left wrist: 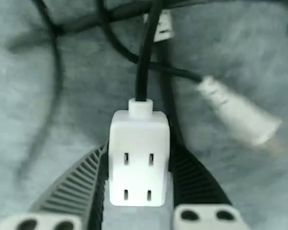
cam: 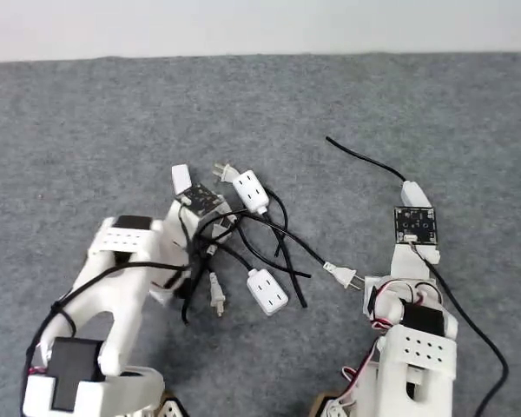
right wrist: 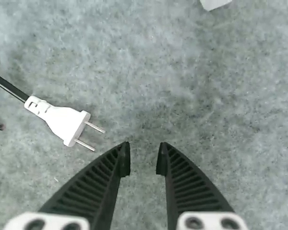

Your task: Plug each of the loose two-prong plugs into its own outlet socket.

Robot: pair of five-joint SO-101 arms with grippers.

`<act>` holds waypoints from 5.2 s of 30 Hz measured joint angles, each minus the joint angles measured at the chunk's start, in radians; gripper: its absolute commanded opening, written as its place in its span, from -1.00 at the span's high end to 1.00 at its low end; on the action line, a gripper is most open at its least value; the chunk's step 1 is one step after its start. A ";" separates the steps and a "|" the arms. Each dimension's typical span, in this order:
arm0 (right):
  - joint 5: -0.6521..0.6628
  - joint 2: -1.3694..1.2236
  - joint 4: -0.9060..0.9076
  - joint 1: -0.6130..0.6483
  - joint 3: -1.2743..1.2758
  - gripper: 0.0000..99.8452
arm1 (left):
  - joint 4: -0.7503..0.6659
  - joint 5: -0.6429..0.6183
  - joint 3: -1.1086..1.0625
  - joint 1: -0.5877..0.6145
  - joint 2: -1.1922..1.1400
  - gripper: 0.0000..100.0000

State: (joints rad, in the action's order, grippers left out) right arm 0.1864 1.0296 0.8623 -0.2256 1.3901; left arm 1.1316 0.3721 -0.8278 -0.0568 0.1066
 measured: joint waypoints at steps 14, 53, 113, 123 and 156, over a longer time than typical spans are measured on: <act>0.000 0.000 -0.034 0.000 0.000 0.79 | -0.037 -0.726 -0.008 -0.009 -0.002 0.97; 0.000 0.000 0.097 0.011 -0.104 0.81 | -0.078 -0.503 -0.345 0.135 0.632 0.61; 0.618 -0.913 -0.037 0.368 -0.565 0.66 | -0.307 -0.419 -0.391 0.327 0.632 0.60; 0.620 -0.970 0.017 0.365 -0.637 1.00 | -0.311 -0.419 -0.391 0.327 0.632 0.60; 0.021 -0.061 0.272 0.779 -0.789 0.98 | -0.077 -0.281 0.048 0.287 -0.031 0.98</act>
State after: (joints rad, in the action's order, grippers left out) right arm 0.2079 0.9682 1.1339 0.5539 0.6015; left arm 1.0549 0.0913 -0.7802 0.2302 0.0760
